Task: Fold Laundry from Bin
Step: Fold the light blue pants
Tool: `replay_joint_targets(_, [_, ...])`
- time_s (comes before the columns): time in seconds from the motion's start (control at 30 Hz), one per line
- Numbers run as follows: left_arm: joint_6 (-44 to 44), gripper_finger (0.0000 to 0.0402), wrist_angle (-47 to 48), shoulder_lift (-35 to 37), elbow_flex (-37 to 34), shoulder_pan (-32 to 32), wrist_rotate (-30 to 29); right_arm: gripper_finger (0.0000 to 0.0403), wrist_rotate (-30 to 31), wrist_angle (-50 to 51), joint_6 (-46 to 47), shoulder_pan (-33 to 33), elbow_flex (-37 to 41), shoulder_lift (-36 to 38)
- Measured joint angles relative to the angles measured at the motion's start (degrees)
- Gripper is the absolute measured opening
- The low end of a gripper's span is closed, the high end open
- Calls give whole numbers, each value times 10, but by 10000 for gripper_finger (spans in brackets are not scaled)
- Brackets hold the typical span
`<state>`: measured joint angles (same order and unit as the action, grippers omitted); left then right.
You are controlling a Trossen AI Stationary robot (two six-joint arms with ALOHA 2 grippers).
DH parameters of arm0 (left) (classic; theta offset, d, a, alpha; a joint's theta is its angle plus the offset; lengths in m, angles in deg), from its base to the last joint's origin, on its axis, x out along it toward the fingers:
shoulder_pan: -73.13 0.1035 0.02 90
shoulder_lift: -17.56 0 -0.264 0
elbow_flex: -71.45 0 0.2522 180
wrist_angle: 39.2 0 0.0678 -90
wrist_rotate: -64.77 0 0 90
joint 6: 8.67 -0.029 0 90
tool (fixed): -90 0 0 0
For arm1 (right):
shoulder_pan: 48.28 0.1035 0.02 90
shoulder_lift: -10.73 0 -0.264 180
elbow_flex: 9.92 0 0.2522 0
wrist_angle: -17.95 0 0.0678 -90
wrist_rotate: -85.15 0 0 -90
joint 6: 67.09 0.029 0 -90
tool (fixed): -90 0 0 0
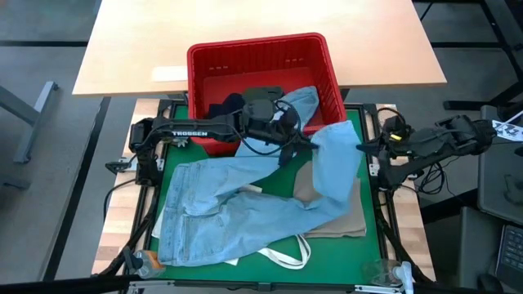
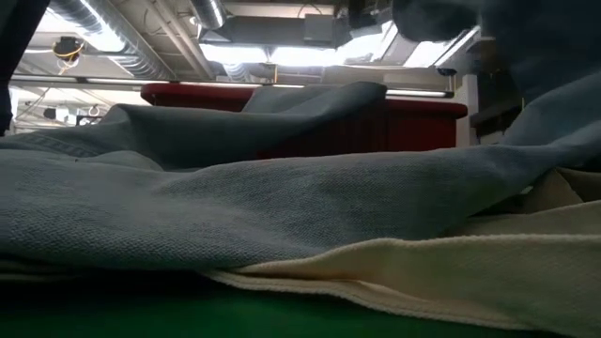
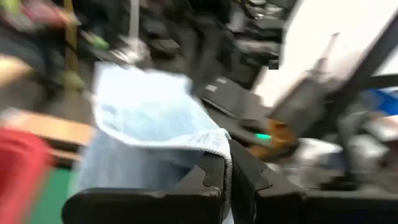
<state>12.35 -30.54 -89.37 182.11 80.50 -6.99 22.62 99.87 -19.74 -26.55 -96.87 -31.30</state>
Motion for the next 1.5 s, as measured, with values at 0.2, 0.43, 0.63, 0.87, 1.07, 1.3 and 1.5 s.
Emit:
replay_joint_targets(0.2, [133, 0, -4, 0, 0, -43, 64, 5, -26, 0, -37, 0, 0, 34])
replay_joint_targets(0.43, [163, 0, -54, 0, 0, -74, 28, 5, -45, -8, -42, 0, 0, 51])
replay_joint_targets(0.63, [159, 0, -56, 14, 0, -30, 23, 5, -111, -12, -2, 0, 0, 52])
replay_joint_targets(0.87, [141, 0, -43, 25, 0, 63, 25, 5, -138, -45, 52, 0, 0, 52])
replay_joint_targets(1.07, [72, 0, -48, 4, 0, 99, -13, 5, -150, -176, 51, 0, 0, 51])
replay_joint_targets(1.3, [-59, 0, -99, -27, 0, 101, -90, 5, -121, -250, 61, 0, 0, 51])
replay_joint_targets(1.5, [-163, 5, -125, -54, 0, 91, -108, 5, -153, -131, 139, 0, 0, 50])
